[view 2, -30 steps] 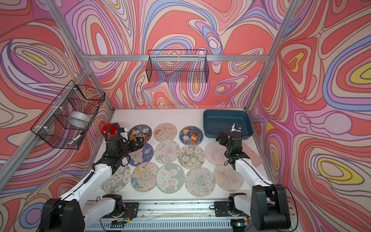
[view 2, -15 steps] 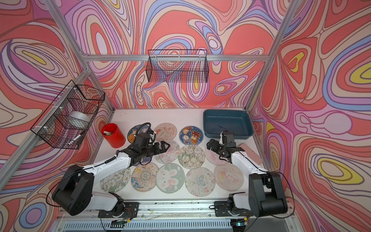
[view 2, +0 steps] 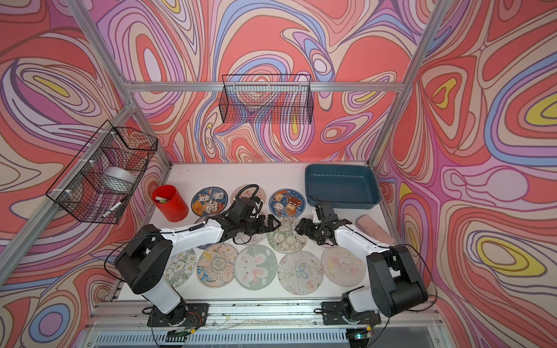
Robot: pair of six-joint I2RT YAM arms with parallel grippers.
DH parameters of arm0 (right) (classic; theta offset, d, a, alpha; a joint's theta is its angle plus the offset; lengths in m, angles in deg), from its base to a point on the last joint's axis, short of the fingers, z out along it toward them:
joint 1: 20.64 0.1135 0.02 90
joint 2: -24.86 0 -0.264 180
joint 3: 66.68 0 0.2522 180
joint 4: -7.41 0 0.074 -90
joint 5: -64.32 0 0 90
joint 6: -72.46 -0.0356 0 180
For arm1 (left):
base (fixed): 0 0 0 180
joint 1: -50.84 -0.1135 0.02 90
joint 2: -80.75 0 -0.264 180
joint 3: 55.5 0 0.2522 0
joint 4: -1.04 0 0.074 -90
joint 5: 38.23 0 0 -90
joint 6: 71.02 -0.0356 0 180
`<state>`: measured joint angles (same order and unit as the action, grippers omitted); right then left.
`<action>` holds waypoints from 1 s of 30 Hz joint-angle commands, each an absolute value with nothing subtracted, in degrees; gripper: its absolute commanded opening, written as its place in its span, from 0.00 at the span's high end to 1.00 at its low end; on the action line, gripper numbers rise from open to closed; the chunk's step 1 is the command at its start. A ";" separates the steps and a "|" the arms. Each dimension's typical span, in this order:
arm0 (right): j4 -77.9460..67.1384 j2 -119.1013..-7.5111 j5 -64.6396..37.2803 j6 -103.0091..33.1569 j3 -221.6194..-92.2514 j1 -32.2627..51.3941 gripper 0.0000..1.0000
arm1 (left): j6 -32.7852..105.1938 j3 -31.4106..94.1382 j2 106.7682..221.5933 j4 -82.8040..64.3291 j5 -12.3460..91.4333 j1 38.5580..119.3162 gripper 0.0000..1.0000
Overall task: Put the coasters into the storage box
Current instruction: Pick up the coaster from the center of the board.
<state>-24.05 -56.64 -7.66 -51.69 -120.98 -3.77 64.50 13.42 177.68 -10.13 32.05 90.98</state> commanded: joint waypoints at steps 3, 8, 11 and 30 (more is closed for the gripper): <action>-24.95 -57.95 -7.53 -52.96 -119.98 -2.97 0.27 | 66.57 15.06 180.13 -11.85 31.60 91.79 0.00; -25.40 -57.47 -8.94 -53.64 -118.81 -2.88 0.28 | 66.88 15.12 181.59 -11.07 31.05 91.88 0.00; -25.77 -57.62 -9.42 -53.65 -118.51 -2.95 0.29 | 67.32 15.14 182.48 -10.47 30.68 91.88 0.00; -17.00 -67.34 -4.16 -55.25 -119.27 -2.00 0.58 | 66.67 15.69 186.35 -10.45 29.52 91.98 0.00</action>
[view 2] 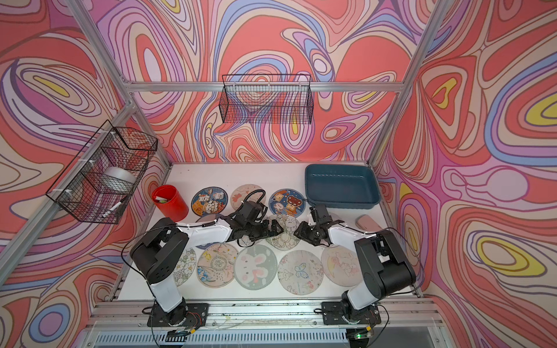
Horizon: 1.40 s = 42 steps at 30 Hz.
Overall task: Put the coasters into the storage box
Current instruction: Pick up the coaster from the center of the board.
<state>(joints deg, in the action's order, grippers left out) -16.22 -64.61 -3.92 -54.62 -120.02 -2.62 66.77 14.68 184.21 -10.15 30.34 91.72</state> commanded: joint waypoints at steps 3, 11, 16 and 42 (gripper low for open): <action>-15.87 -68.20 -3.39 -55.35 -120.15 -1.99 0.59 | 66.20 16.05 186.57 -10.81 29.37 91.97 0.00; -14.77 -71.27 -2.68 -55.52 -122.59 -1.98 0.62 | 65.37 16.44 186.79 -10.85 28.94 91.97 0.19; -14.49 -71.82 -2.67 -55.42 -122.52 -1.83 0.63 | 64.86 17.20 187.22 -11.31 28.46 91.97 0.53; -11.56 -51.50 -1.41 -48.84 -119.57 -1.83 0.09 | 65.52 25.58 181.57 -6.38 22.86 91.88 1.00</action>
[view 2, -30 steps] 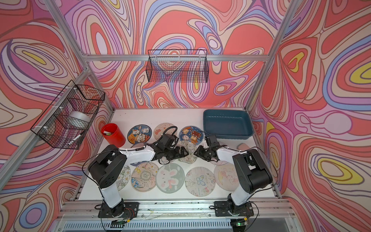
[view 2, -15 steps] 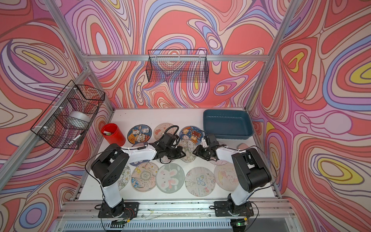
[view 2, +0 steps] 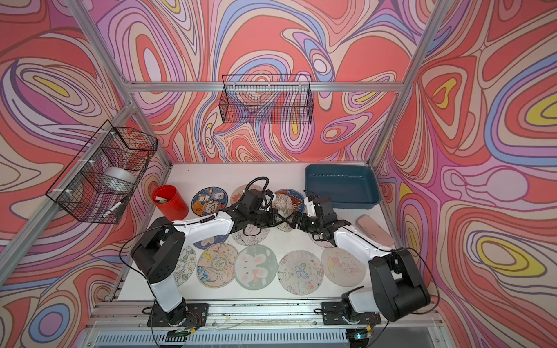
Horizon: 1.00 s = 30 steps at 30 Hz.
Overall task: Put the coasters into the storage box
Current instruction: Pick up the coaster from the center of the board.
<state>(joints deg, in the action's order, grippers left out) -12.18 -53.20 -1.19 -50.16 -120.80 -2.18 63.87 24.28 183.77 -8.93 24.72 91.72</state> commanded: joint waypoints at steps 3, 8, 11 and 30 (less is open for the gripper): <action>-10.94 -49.50 -2.63 -49.04 -118.58 -1.83 0.07 | 67.65 26.25 181.38 -4.07 22.20 91.71 1.00; -9.70 -47.18 -1.99 -48.73 -117.49 -1.85 0.05 | 70.55 27.28 181.80 -1.80 22.18 91.01 1.00; -7.76 -46.58 -1.28 -49.85 -116.57 -1.83 0.04 | 73.31 26.41 182.08 3.47 20.83 90.59 1.00; 14.49 -46.77 4.95 -58.73 -113.62 -1.83 0.02 | 82.85 22.57 183.38 18.23 18.15 89.00 1.00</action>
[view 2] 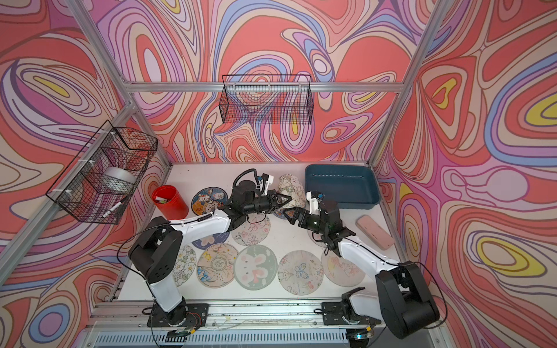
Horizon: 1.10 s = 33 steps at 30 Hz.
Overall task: Put the coasters into the storage box
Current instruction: Pick up the coaster from the center of the board.
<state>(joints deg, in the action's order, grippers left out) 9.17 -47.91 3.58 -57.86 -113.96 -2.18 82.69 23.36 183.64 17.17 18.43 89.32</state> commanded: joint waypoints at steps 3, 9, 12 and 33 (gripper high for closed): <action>16.23 -46.14 5.55 -58.75 -113.93 -1.84 0.01 | 81.16 22.84 182.81 14.90 18.87 88.99 1.00; 18.11 -44.72 5.21 -58.93 -114.28 -1.87 0.02 | 79.37 22.95 182.44 10.95 20.13 89.11 1.00; 19.50 -44.36 4.67 -59.40 -114.37 -1.84 0.03 | 79.59 22.99 182.71 10.80 19.69 89.11 1.00; 13.24 -46.50 -8.29 -58.59 -119.40 -1.83 0.81 | 80.17 21.80 182.52 12.09 18.55 89.74 1.00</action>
